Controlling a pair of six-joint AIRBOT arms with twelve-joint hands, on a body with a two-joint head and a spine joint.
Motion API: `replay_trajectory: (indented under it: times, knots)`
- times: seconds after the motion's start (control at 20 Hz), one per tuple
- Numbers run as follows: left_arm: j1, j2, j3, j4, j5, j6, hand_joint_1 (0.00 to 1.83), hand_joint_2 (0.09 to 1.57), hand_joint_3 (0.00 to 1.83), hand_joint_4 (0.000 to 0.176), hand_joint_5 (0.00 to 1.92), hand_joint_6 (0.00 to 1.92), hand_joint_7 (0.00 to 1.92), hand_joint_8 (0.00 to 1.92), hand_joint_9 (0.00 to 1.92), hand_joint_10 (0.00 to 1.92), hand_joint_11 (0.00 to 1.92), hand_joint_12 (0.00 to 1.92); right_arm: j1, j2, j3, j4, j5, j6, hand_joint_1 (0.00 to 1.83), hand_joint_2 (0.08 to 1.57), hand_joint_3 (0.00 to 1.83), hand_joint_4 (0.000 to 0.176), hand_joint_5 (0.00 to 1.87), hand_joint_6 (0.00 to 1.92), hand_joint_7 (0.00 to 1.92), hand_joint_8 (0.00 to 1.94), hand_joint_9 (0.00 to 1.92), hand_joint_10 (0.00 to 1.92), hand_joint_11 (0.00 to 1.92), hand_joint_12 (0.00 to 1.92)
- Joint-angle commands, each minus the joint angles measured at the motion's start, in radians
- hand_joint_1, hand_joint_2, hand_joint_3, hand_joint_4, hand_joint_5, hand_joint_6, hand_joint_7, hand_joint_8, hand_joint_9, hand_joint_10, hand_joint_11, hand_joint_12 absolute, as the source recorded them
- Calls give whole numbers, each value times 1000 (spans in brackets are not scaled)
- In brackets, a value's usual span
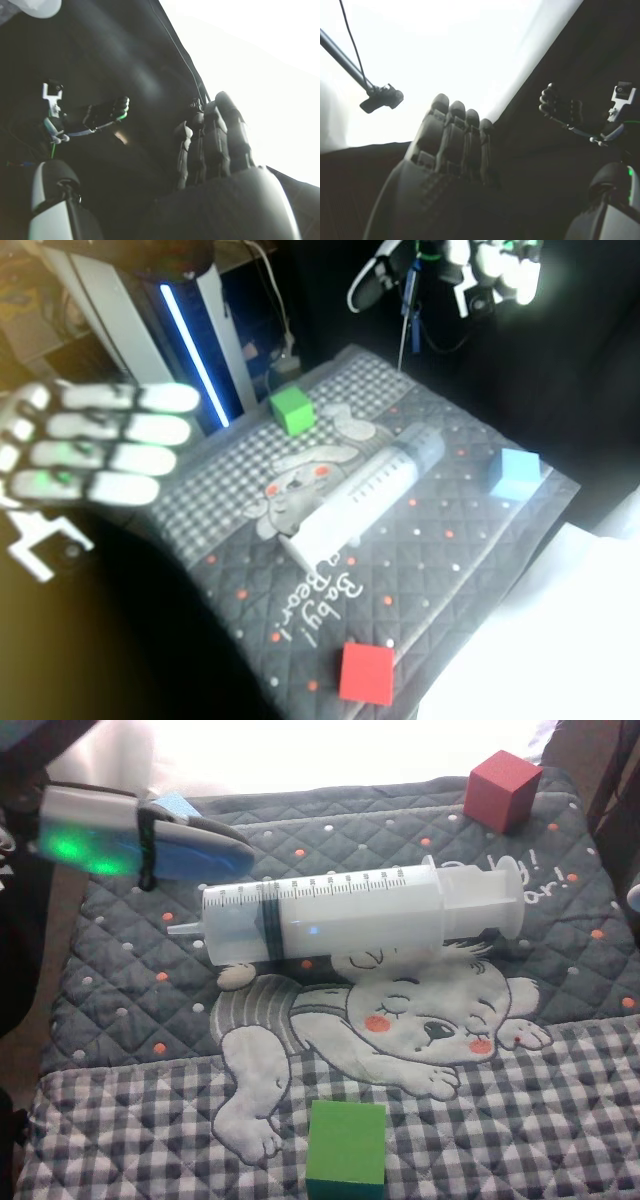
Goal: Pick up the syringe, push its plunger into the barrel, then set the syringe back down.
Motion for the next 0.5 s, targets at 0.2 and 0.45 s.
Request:
replay_trajectory:
  times: [0.2,0.45]
  knots:
    - [-142,-71,84,147,103,-155,503,785,1,137,8,3,24,7,47,8,14,180,-8,-10,7,35,117,0,568,721,4,9,187,0,179,0,188,0,141,62]
    - [-277,-136,137,387,298,-313,461,696,0,102,0,0,0,0,32,5,112,126,-14,-22,8,43,116,0,508,698,0,23,198,2,195,4,203,4,161,58]
